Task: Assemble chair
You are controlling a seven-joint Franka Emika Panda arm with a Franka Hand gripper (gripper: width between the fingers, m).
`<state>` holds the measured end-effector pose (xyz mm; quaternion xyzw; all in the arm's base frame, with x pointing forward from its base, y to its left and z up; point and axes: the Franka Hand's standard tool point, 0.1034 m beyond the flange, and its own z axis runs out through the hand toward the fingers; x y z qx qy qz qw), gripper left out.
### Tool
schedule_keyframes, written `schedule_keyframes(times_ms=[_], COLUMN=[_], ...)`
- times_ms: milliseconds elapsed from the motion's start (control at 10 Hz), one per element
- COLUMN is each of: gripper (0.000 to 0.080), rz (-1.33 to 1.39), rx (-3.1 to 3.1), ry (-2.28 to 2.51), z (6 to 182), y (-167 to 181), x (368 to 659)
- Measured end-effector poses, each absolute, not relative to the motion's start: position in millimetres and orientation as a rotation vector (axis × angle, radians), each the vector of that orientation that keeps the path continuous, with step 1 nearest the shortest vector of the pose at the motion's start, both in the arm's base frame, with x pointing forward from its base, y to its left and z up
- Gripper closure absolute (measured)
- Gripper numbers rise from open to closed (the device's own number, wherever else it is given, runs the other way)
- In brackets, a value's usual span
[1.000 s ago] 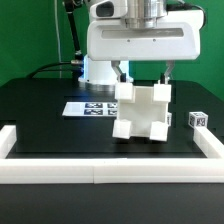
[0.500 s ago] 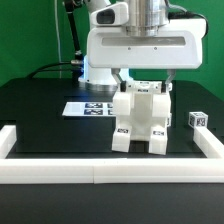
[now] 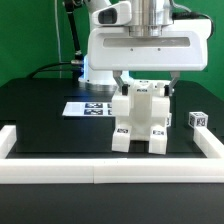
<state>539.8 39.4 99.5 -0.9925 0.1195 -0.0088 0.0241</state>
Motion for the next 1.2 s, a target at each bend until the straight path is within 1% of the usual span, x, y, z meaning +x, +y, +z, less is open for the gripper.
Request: schedule_keyframes(times_ms=[400, 900, 1000, 1200], gripper=[0.015, 0.015, 0.015, 0.015], rz=[-0.054, -0.034, -0.033, -0.024], rx=[-3.07, -3.05, -3.037, -3.004], ry=[0.365, 0.388, 0.43, 0.554], z=[102.7, 123.4, 130.1, 139.9], y=[40, 45, 50, 68], x=[546, 548, 545, 527])
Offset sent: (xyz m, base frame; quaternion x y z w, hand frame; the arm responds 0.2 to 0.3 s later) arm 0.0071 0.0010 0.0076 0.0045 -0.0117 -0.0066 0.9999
